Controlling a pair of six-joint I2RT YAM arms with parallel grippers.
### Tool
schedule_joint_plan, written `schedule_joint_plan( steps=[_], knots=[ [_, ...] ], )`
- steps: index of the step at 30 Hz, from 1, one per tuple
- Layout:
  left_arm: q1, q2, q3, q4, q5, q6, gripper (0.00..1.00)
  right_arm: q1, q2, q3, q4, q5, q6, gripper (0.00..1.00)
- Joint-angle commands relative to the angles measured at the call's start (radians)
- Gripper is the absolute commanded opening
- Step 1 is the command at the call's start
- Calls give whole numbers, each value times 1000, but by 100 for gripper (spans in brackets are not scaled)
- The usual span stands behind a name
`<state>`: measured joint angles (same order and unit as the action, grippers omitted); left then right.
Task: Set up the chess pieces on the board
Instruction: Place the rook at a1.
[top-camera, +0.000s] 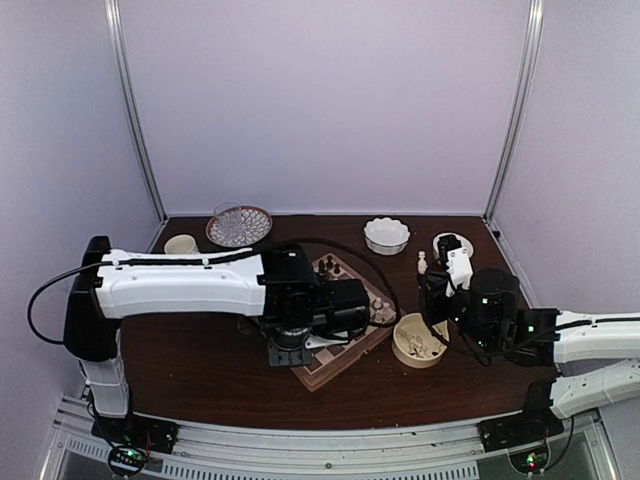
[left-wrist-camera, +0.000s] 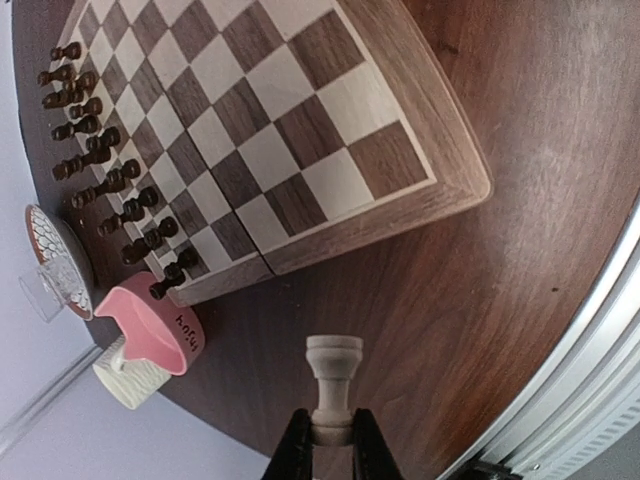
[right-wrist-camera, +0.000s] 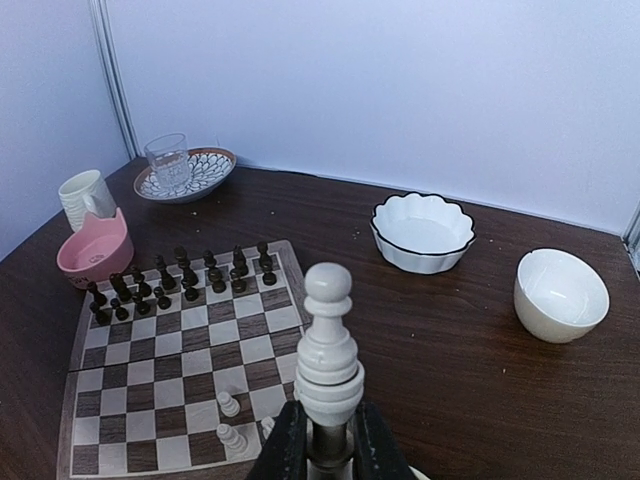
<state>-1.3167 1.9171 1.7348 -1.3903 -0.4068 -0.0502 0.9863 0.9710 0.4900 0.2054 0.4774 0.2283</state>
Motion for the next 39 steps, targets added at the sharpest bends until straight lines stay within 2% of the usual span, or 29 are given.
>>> schedule_joint_plan(
  steps=[1,5,11,18,27,39],
  knots=[
    [-4,93,106,-189,-71,170,0,-10,-9,-13,17,46,5,0],
    [-5,159,142,-264,-60,262,0,-16,-31,-26,22,55,3,0],
    [-5,212,218,-249,3,374,0,-21,-41,-30,19,58,2,0],
    [-11,313,249,-271,-80,411,0,-25,-43,-31,20,55,3,0],
    [-37,362,265,-251,-208,447,0,-28,-49,-36,30,42,0,0],
    [-71,422,275,-233,-288,495,0,-29,-75,-49,38,33,-3,0]
  ],
)
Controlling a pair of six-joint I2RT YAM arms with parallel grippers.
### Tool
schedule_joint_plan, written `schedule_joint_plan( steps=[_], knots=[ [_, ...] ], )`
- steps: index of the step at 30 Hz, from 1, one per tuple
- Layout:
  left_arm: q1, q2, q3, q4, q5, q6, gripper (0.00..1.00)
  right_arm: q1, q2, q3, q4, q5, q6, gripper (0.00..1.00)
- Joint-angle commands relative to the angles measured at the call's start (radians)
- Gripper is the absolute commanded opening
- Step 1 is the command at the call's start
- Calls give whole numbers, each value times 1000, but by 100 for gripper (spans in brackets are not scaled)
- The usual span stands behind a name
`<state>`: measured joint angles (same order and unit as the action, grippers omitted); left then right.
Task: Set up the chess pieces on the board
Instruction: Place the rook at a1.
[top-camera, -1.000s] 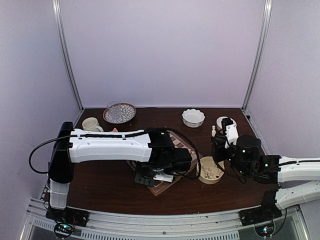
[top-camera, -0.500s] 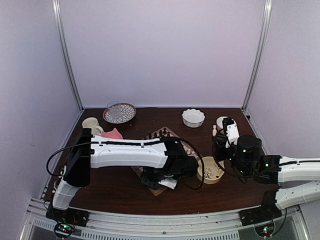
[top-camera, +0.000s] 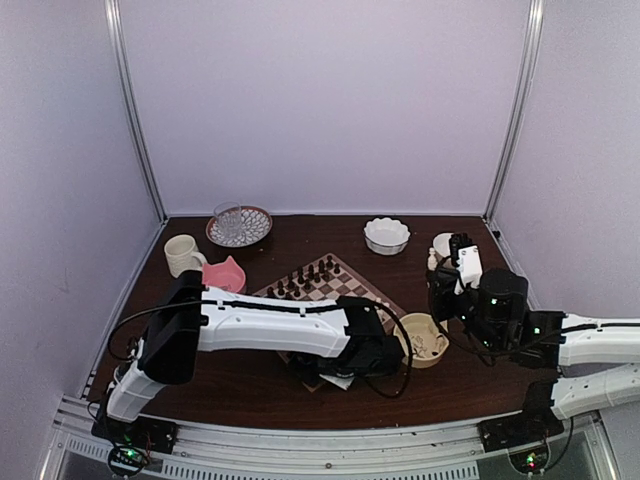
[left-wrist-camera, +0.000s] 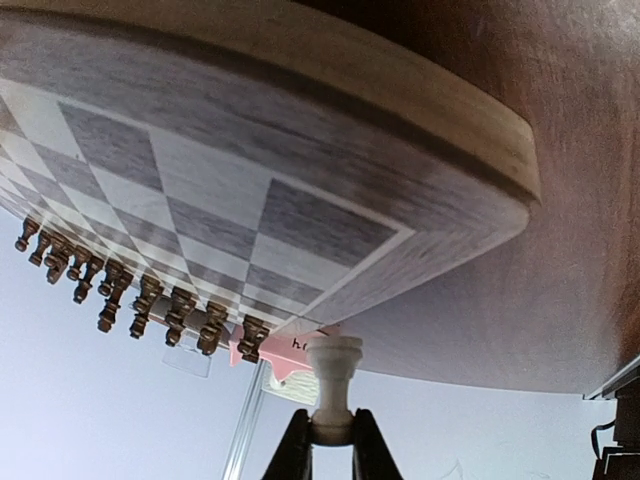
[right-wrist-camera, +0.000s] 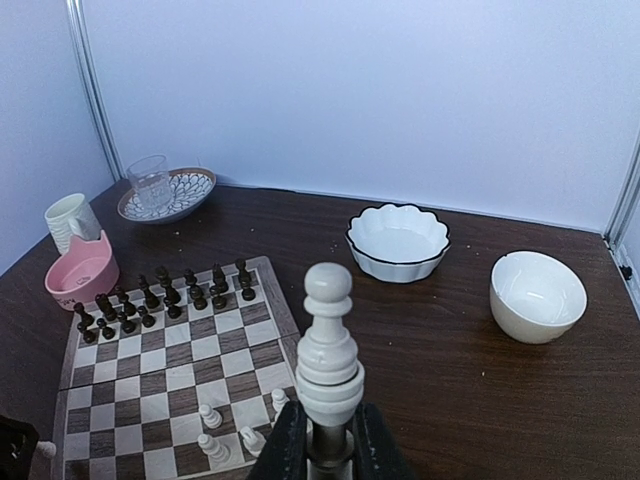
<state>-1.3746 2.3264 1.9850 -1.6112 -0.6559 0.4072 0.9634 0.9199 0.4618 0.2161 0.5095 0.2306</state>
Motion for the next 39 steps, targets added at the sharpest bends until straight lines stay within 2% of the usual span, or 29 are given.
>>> schedule_joint_plan(
  steps=[1,27,39],
  knots=[
    [-13,15,29,-10,-39,42,0,-6,-25,-20,29,1,-5,0],
    [-44,100,74,42,-43,97,0,-5,-29,-18,24,-12,-7,0],
    [-43,102,69,54,-66,102,5,-8,-25,-17,21,-14,-5,0]
  ],
)
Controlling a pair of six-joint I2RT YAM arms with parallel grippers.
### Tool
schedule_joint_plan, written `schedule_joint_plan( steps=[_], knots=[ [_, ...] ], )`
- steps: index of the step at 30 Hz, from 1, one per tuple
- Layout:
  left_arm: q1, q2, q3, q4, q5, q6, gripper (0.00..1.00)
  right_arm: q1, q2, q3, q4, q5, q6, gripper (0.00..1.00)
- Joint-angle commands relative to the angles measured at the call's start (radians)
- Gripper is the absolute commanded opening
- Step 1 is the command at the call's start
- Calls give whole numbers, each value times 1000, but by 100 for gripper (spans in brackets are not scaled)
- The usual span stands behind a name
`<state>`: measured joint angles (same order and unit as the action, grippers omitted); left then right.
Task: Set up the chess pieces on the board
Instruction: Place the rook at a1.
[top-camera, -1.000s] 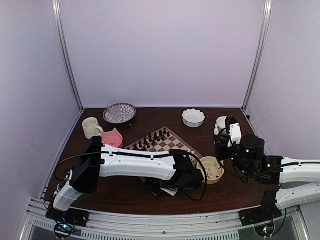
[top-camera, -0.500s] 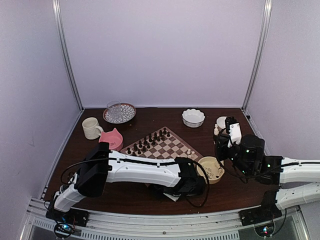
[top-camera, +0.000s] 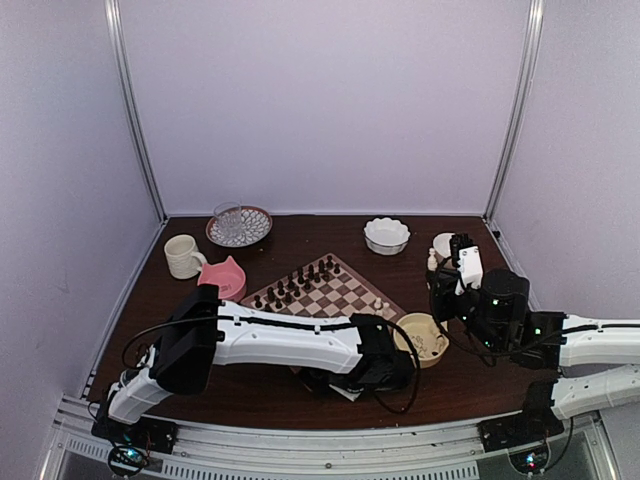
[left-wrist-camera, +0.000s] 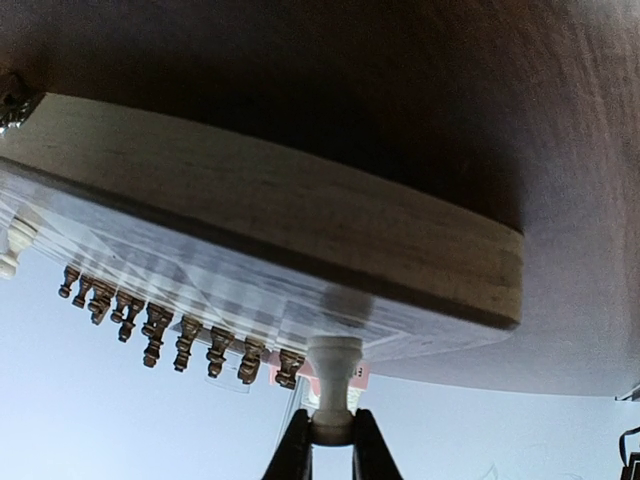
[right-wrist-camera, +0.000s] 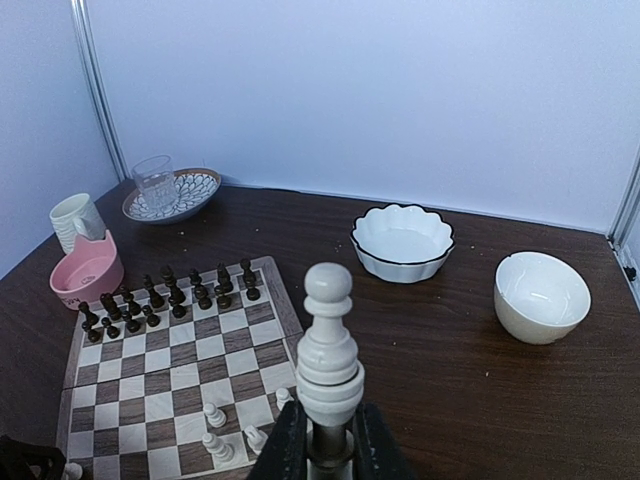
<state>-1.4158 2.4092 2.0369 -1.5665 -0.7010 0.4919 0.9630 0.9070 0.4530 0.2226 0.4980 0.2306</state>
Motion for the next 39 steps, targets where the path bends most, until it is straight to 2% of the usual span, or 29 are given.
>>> schedule_joint_plan(
  steps=[1,16,27,37,39],
  knots=[
    [-3,19,17,10,-21,17,5,-7,-12,-8,14,-4,-5,0],
    [-1,18,4,14,-21,16,9,-7,-16,-7,11,-6,-5,0],
    [0,15,-9,19,-39,7,29,-7,-19,-7,8,-4,-6,0],
    [0,2,6,12,-56,-18,37,-7,-20,-7,7,-6,-6,0],
    [-2,-7,23,4,-51,-33,44,-7,-22,-8,7,-5,-7,0]
  ],
)
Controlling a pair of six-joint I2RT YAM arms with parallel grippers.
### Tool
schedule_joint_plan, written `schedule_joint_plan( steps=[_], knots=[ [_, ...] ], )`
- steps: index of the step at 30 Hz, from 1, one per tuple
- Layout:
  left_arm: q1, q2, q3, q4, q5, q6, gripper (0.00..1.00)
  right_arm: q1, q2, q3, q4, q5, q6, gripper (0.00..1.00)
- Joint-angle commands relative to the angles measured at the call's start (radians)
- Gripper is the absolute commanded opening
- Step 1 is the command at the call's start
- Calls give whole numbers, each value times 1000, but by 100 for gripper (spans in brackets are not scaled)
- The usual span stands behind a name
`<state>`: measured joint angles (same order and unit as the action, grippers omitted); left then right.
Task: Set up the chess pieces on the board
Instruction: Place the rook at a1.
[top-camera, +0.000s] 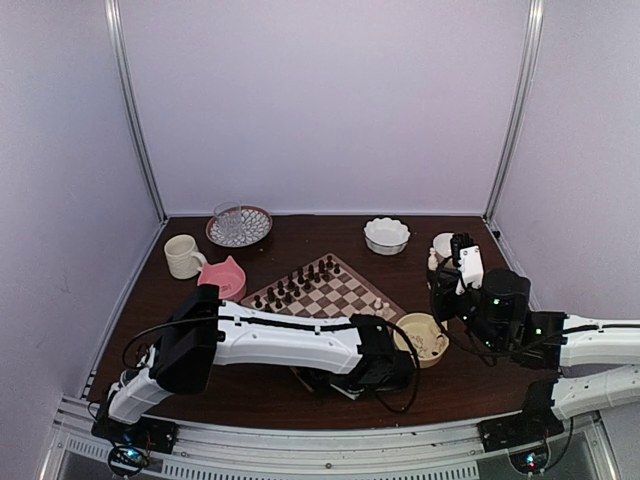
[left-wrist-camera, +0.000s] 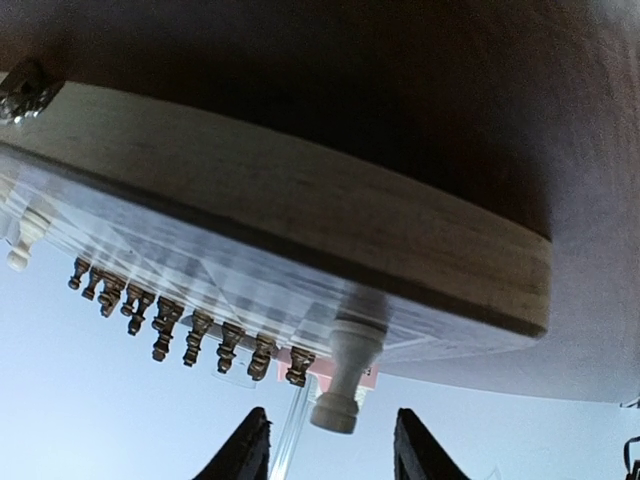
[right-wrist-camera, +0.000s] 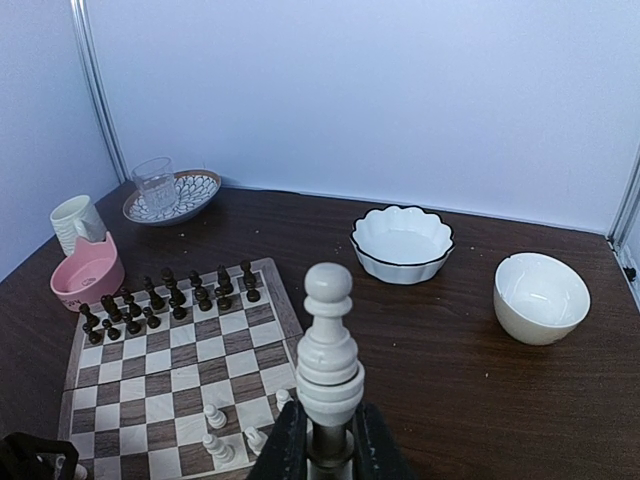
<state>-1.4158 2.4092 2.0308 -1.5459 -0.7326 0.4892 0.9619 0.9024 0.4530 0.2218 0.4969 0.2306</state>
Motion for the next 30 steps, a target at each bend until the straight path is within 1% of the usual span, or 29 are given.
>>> schedule_joint_plan(
  steps=[1,3,4,8,15,18,20,24,25,28,30],
  knots=[
    [-3,-14,35,-17,-14,-34,48,-6,-17,-6,7,-4,-7,0],
    [-7,-30,41,-19,-13,-41,54,-6,-17,-6,8,-4,-8,0],
    [-9,-38,42,-18,-16,-46,55,-6,-17,-6,7,-4,-8,0],
    [-19,-79,60,-25,-33,-96,55,-6,-19,-7,6,-5,-8,0],
    [-31,-199,86,-15,23,-203,55,-6,-25,-7,5,-11,-11,0],
    [-32,-257,62,12,72,-249,56,-6,-25,-7,6,-15,-13,0],
    [-31,-323,8,61,102,-264,59,-6,-27,-8,6,-19,-16,0],
    [-31,-459,-113,201,137,-272,71,-6,-35,-13,5,-28,-22,0],
    [-30,-491,-141,258,136,-275,75,-5,-37,-15,8,-31,-23,0],
    [-9,-583,-210,382,160,-286,79,-6,-39,-23,21,-45,-30,0],
    [21,-634,-244,456,210,-307,79,-6,-34,-24,28,-57,-34,0]
  ],
)
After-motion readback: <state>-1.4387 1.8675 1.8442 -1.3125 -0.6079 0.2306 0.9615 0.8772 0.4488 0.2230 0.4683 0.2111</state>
